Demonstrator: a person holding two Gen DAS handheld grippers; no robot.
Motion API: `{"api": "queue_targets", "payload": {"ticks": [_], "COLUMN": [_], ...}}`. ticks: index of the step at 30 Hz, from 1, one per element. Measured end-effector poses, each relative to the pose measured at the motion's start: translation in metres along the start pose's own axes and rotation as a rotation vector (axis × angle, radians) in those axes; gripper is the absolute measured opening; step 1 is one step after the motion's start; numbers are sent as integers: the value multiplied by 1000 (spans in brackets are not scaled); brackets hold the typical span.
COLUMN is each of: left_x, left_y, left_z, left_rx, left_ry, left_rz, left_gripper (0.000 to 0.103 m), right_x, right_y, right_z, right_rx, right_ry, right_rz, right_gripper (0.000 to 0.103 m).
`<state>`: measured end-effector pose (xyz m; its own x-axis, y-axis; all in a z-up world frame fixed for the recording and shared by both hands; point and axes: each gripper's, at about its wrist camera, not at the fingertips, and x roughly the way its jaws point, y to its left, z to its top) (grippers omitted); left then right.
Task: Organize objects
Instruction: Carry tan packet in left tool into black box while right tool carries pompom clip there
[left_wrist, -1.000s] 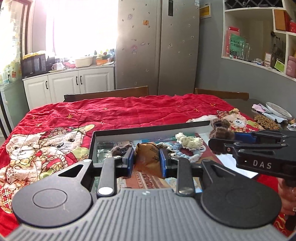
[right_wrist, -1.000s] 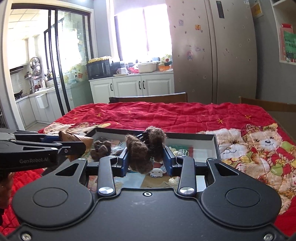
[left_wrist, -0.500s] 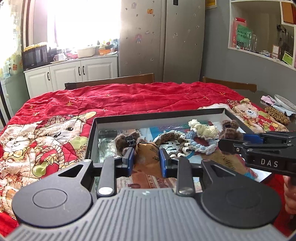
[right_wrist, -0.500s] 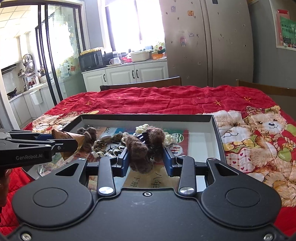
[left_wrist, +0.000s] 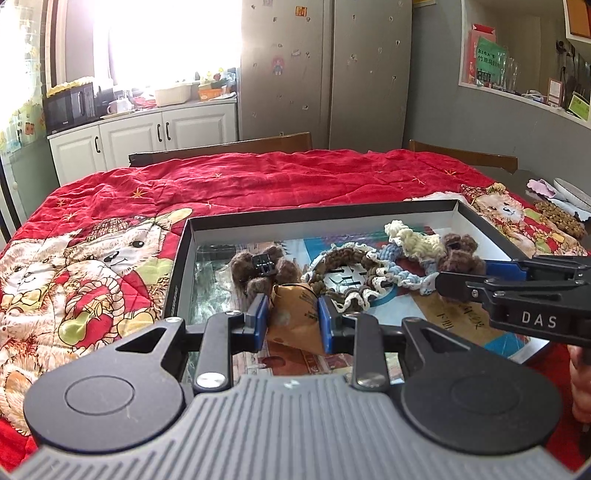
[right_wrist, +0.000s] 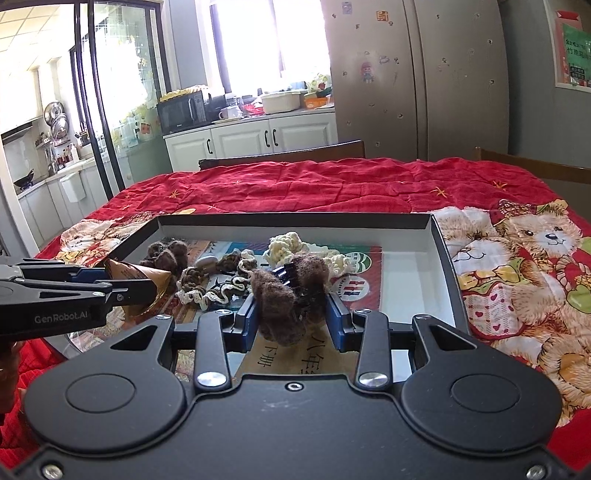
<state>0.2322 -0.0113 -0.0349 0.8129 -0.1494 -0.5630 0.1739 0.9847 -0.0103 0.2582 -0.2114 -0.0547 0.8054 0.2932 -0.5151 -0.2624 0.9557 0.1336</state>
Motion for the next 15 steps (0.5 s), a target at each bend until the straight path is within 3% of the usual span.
{"api": "queue_targets", "payload": {"ticks": [15], "left_x": [3], "left_y": [-7], "left_z": [-5], "left_rx": [40], "left_ry": [-2], "left_rz": [18], "left_gripper": [34], "right_x": [7], "right_y": [-1], "right_z": [-5], "right_rx": [-15], "right_ry": [28], "right_rz": [4], "right_gripper": [36]}}
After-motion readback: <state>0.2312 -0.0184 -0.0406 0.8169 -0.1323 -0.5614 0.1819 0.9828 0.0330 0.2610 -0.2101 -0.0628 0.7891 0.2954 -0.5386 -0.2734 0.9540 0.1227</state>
